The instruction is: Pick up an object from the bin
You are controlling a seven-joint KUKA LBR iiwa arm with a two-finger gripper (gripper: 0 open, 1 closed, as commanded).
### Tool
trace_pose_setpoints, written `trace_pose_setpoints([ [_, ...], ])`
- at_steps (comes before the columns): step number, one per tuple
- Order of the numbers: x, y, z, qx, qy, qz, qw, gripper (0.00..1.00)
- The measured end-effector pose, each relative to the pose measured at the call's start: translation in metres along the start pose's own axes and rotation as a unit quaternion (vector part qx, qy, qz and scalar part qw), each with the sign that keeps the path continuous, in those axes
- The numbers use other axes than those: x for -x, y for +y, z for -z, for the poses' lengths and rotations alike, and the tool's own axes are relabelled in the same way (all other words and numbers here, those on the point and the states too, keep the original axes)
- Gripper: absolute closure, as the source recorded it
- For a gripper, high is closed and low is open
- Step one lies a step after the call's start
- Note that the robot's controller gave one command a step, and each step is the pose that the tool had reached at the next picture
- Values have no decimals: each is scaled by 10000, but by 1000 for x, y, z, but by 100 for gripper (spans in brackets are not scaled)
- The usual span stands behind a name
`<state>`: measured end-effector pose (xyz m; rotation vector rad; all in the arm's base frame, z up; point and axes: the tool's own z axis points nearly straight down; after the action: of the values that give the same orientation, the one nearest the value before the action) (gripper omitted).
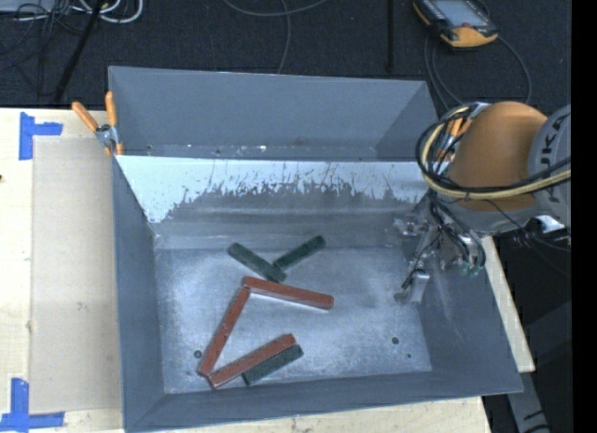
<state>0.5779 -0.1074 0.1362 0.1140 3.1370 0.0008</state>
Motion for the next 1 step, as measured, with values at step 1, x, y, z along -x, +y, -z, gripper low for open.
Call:
trace_pose_setpoints([
  [1, -6, 9, -28, -1, 37, -195, 9998, 0],
])
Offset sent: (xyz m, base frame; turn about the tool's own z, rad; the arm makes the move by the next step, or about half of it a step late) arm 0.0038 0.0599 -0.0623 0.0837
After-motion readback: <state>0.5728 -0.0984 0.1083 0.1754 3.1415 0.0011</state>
